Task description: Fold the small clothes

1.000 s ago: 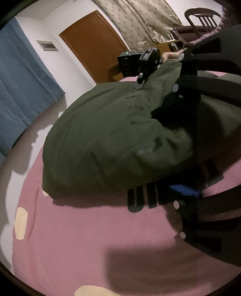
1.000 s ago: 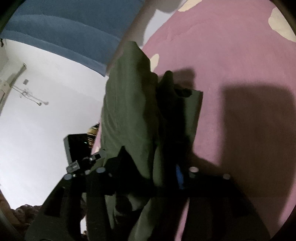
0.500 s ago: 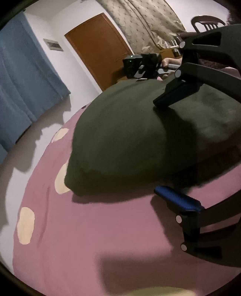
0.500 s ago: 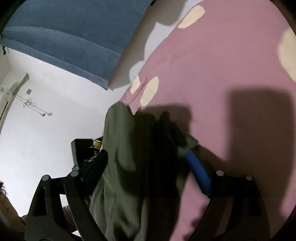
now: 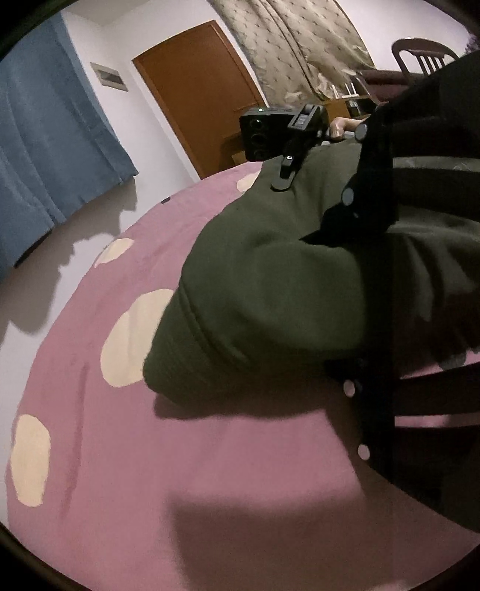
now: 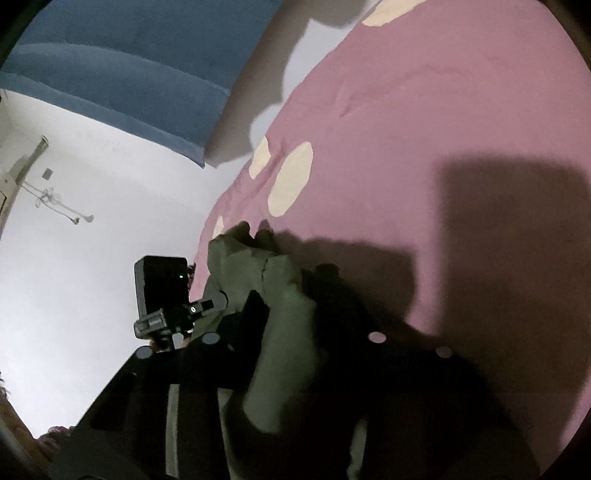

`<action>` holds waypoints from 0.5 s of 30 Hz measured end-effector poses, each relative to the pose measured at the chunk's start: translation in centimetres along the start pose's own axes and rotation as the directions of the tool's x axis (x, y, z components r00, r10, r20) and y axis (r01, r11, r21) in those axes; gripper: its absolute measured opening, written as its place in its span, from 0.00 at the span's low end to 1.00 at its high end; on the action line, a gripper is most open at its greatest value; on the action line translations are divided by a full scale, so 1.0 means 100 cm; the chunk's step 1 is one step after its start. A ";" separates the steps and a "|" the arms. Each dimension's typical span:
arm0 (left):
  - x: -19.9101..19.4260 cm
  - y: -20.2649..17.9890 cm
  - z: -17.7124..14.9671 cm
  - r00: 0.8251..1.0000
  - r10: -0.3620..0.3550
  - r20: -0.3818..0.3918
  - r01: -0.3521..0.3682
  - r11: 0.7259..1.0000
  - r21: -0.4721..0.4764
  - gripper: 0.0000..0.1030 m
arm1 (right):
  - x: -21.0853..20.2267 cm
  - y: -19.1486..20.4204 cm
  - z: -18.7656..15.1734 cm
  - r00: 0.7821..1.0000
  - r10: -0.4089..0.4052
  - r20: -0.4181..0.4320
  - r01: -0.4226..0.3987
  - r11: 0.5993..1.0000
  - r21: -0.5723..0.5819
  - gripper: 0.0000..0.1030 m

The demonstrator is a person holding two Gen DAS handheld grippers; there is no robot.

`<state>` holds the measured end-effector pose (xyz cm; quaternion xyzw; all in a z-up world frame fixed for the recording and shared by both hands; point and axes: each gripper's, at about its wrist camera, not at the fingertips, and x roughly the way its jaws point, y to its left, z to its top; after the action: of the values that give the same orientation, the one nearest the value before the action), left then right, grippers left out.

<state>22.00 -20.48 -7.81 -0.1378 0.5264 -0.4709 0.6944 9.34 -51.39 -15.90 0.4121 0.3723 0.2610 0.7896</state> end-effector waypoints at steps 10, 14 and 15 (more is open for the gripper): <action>-0.006 -0.002 0.022 0.999 -0.014 0.038 0.013 1.000 0.026 0.40 | -0.007 0.007 0.010 0.997 0.048 0.065 -0.046 0.998 -0.032 0.27; -0.007 0.006 0.027 0.999 -0.010 0.039 0.009 1.000 0.017 0.40 | 0.000 0.003 0.018 0.996 0.049 0.072 -0.048 0.999 -0.023 0.27; -0.005 0.010 0.026 0.999 -0.008 0.034 0.008 1.000 0.010 0.40 | 0.003 0.001 0.019 0.997 0.043 0.068 -0.042 0.999 -0.019 0.27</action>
<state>24.74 -20.37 -7.13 -0.1448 0.5115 -0.4737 0.7021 11.07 -52.04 -15.22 0.4217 0.3339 0.2668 0.7996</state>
